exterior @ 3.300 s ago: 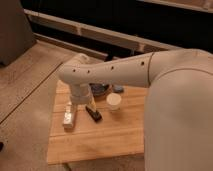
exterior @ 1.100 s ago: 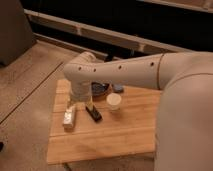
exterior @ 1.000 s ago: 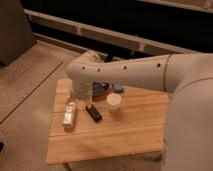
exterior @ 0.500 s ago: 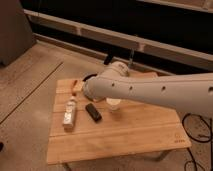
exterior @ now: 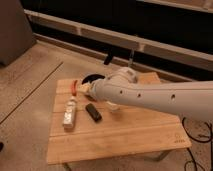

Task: Drag the ceramic bowl in a circle

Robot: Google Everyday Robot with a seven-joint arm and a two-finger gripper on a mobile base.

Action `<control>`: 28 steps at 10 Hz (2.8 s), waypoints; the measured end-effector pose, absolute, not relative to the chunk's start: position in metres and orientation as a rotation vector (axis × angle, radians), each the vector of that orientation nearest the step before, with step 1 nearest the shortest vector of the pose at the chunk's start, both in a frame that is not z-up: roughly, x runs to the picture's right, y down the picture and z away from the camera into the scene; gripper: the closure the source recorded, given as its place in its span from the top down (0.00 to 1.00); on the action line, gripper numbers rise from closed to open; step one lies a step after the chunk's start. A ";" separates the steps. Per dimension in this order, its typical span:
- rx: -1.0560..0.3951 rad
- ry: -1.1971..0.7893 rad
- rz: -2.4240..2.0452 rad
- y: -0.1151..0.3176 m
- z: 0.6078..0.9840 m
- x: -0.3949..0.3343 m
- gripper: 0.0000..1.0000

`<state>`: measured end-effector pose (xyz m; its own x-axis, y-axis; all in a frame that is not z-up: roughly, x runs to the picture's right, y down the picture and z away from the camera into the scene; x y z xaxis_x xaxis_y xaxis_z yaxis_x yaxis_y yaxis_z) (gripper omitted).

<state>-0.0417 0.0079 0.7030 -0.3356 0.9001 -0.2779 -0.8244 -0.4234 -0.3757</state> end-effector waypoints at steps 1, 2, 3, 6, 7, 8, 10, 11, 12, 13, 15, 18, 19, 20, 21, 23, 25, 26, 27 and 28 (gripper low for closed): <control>-0.536 -0.208 1.933 0.002 0.712 -0.035 0.65; -0.536 -0.214 1.921 -0.006 0.722 -0.031 0.65; -0.537 -0.207 1.907 -0.009 0.731 -0.026 0.65; -0.512 -0.133 1.695 -0.003 0.759 -0.020 0.65; -0.515 -0.119 1.620 0.001 0.764 -0.024 0.65; -0.513 -0.105 1.545 0.004 0.769 -0.025 0.65; -0.516 -0.102 1.519 0.005 0.771 -0.026 0.65; -0.526 -0.112 1.542 0.005 0.773 -0.026 0.65; -0.548 -0.131 1.611 0.004 0.781 -0.023 0.65; -0.577 -0.170 1.728 -0.001 0.798 -0.013 0.65; -0.590 -0.218 1.890 -0.009 0.831 0.021 0.65; -0.563 -0.226 1.860 -0.018 0.864 0.046 0.65; -0.555 -0.228 1.815 -0.025 0.870 0.045 0.65; -0.551 -0.227 1.755 -0.033 0.877 0.040 0.65; -0.554 -0.222 1.698 -0.039 0.885 0.032 0.65; -0.582 -0.216 1.635 -0.047 0.901 0.011 0.65; -0.580 -0.213 1.636 -0.048 0.902 0.014 0.65; -0.578 -0.209 1.634 -0.047 0.903 0.015 0.65; -0.578 -0.203 1.632 -0.046 0.904 0.015 0.65; -0.589 -0.153 1.640 -0.037 0.916 0.019 0.65</control>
